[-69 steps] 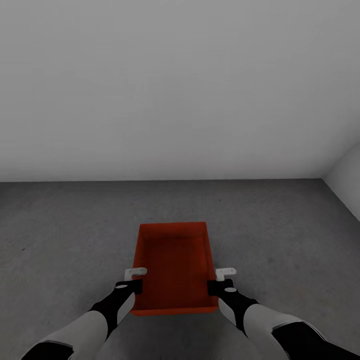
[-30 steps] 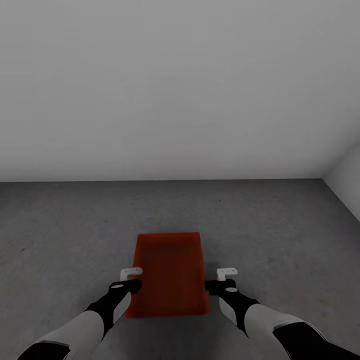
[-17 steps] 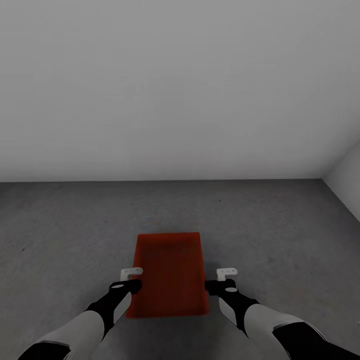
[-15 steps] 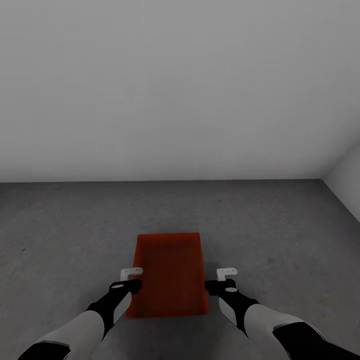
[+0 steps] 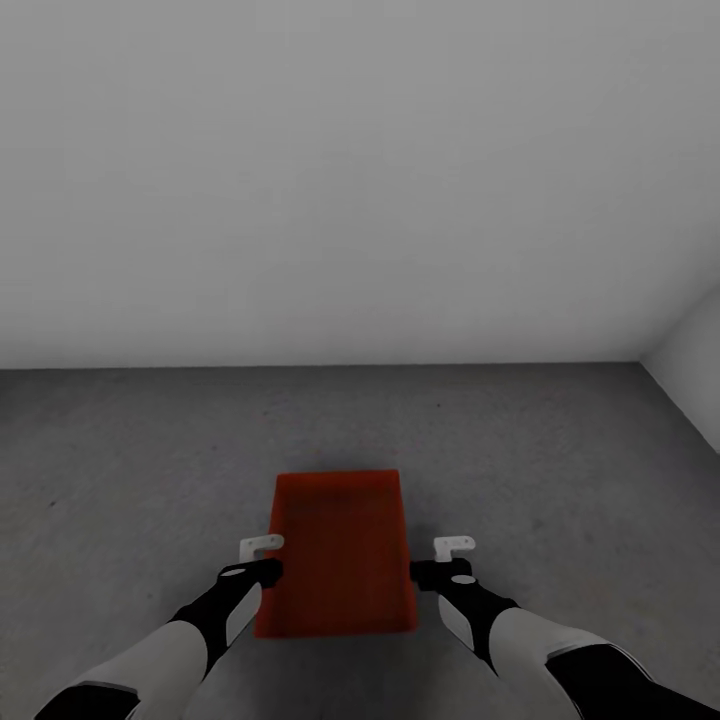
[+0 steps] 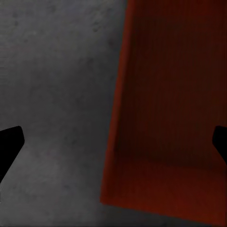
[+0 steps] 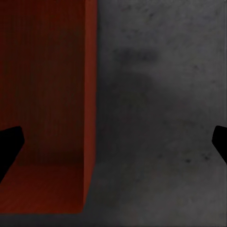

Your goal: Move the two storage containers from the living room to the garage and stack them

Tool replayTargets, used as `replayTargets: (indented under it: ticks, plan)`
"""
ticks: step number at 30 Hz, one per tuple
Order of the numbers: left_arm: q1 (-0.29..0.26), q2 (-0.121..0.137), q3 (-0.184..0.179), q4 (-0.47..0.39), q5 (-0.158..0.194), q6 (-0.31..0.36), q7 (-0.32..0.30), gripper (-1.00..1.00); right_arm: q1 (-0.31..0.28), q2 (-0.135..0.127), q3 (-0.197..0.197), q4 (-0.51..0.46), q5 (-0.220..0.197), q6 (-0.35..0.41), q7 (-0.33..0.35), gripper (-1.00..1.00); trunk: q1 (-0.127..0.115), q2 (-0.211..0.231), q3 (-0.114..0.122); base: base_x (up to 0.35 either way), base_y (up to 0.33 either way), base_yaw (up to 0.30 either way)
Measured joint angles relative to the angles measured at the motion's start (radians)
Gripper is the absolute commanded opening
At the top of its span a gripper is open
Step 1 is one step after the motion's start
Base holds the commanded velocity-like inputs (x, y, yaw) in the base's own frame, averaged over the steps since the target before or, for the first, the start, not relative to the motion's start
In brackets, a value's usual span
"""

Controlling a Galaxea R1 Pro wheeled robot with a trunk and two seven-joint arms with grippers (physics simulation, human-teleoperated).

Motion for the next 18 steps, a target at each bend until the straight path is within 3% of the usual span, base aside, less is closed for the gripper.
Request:
replayTargets:
  ticks: [18]
  plan:
    - [0.000,0.001,0.000,0.000,0.002,0.000,0.000,1.00,0.000,0.000,0.000,0.000,0.000,-0.004,-0.004,1.00,-0.069,0.126,0.056,0.000,0.000,0.000]
